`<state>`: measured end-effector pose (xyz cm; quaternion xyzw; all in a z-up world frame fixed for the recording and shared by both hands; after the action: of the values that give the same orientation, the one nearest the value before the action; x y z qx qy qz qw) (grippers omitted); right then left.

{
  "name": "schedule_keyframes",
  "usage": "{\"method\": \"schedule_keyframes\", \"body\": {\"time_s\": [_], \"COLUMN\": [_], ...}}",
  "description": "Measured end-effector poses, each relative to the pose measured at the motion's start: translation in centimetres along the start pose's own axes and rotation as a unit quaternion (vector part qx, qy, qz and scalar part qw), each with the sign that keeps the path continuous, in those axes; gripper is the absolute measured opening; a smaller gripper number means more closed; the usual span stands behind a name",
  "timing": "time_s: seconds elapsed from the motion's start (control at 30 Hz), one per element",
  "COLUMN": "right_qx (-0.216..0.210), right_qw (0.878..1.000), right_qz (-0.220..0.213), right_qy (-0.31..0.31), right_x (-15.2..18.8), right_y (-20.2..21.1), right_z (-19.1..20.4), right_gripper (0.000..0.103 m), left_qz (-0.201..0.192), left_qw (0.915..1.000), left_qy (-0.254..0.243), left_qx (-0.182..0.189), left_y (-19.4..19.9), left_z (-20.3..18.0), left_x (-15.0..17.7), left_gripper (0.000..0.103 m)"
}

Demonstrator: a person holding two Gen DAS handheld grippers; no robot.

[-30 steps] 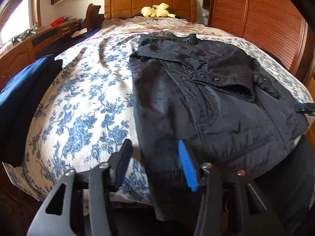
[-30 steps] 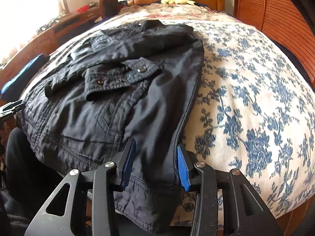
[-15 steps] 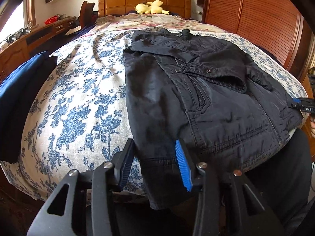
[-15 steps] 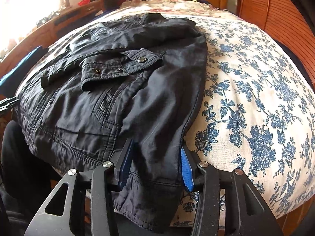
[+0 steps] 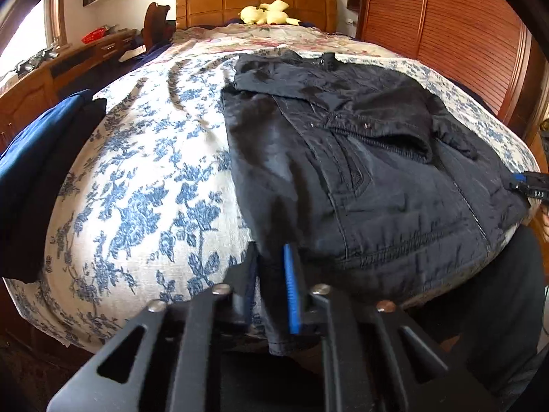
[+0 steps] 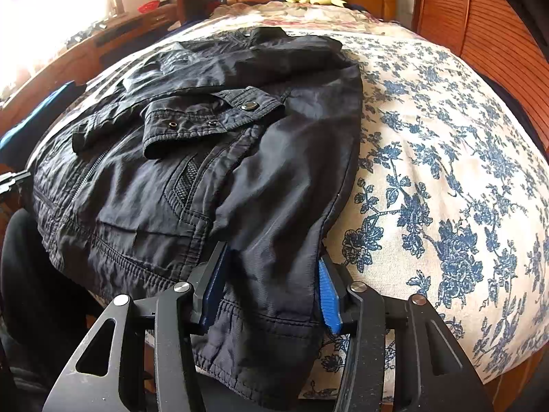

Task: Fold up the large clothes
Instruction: 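Lift the hem with both tools and fold it toward the collar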

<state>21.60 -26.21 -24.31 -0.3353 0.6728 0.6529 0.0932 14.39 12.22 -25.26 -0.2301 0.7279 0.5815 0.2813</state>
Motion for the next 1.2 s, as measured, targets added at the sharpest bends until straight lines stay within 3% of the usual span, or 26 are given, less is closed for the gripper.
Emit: {"method": "schedule_keyframes", "body": {"time_s": [0.07,0.27,0.43,0.67,0.93,1.03,1.2], "right_qx": [0.005,-0.035,-0.071,-0.101,-0.13,-0.109,-0.07], "right_qw": [1.0,0.996,0.986,0.972,0.95,0.952,0.969], "right_qz": [-0.008,-0.073,-0.144,-0.205,-0.276,-0.281,-0.235], "right_qy": [-0.001,-0.022,-0.048,-0.059,-0.065,-0.058,-0.042], "right_x": [-0.6,-4.4,-7.5,-9.8,-9.3,-9.3,-10.6], "right_y": [0.5,4.4,9.9,16.6,25.7,25.7,19.5], "right_z": [0.0,0.2,0.9,1.2,0.3,-0.2,-0.5], "right_gripper": [0.02,0.007,0.005,0.004,0.004,0.004,0.004], "left_qz": [-0.004,-0.065,-0.098,-0.151,-0.207,-0.209,-0.188], "left_qw": [1.0,0.9978,0.9945,0.9871,0.9751,0.9745,0.9799], "left_qy": [-0.006,-0.014,-0.036,-0.055,-0.076,-0.079,-0.065], "left_qx": [-0.003,0.003,-0.006,0.0,0.018,0.02,0.009], "left_y": [0.4,4.8,8.5,14.5,21.2,21.0,15.7], "left_z": [-0.2,-1.4,-2.6,-4.2,-7.0,-7.3,-5.5], "left_x": [-0.5,-4.3,-7.3,-10.5,-11.8,-12.2,-14.0], "left_gripper": [0.005,0.004,0.004,0.003,0.003,0.004,0.004]}}
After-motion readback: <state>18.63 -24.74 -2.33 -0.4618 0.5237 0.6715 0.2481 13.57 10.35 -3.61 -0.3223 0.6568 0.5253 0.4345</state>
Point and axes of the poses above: each gripper's, at about its wrist camera, not at the fingertips, and y roughly against the way its jaws point, z to its left, x to its underside, the point moved 10 cm from there along -y, roughly the way its jaws point, and after that the axes turned 8 degrees about x, right-handed, at the moved point
